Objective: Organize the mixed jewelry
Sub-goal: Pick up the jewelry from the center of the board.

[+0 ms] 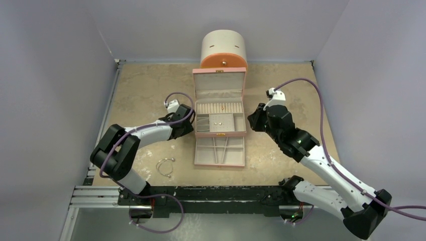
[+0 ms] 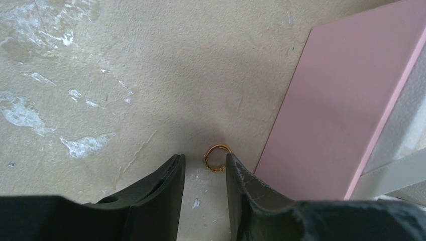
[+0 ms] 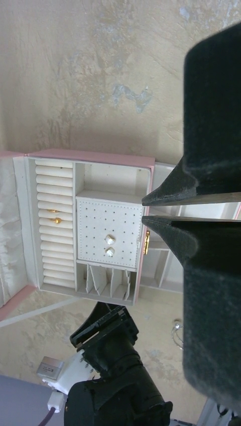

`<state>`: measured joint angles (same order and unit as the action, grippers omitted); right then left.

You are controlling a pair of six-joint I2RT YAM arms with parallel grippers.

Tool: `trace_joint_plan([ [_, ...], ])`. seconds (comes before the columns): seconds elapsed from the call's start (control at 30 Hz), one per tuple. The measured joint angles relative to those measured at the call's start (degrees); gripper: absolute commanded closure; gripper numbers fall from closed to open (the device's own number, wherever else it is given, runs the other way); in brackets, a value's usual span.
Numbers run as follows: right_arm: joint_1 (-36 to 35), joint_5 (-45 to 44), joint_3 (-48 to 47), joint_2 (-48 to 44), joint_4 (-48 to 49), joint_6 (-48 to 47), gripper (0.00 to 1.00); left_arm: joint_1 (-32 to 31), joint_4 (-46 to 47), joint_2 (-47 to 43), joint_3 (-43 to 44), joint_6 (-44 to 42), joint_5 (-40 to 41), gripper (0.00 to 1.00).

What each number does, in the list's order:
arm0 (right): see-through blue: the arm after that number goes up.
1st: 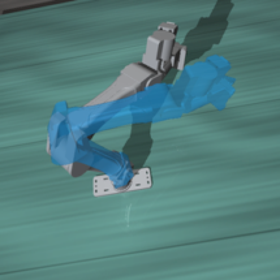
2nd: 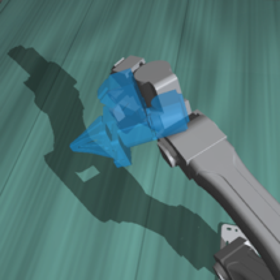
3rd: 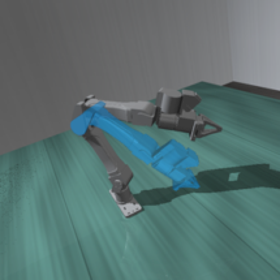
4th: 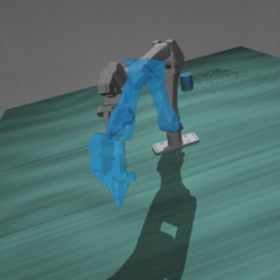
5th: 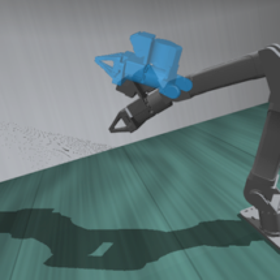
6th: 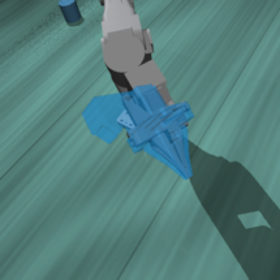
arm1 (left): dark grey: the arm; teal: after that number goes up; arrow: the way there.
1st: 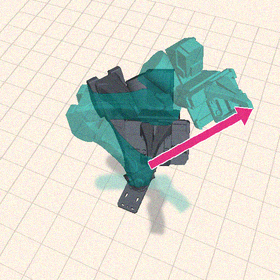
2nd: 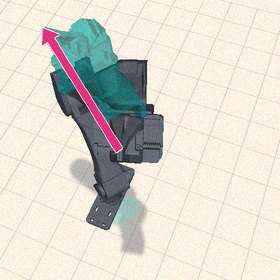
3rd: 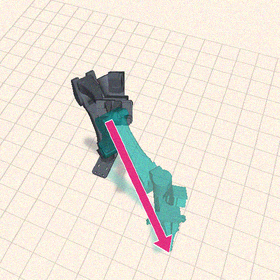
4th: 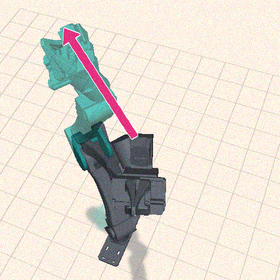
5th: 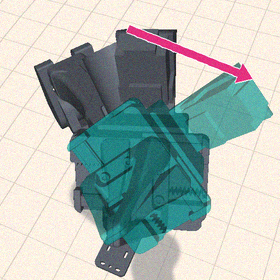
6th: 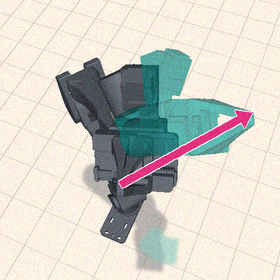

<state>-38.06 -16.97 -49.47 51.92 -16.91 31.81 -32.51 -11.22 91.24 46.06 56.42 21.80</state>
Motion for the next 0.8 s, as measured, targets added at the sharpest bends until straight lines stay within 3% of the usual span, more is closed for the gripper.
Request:
trace_joint_plan([
  [0.23, 0.0, -0.02, 0.31, -0.35, -0.22, -0.07, 0.85, 0.52, 1.03, 0.55, 0.02, -0.02, -0.59, 0.77],
  [0.8, 0.0, -0.02, 0.98, -1.09, -0.28, -0.04, 0.85, 0.52, 0.94, 0.92, -0.17, -3.41, -0.61, 0.84],
])
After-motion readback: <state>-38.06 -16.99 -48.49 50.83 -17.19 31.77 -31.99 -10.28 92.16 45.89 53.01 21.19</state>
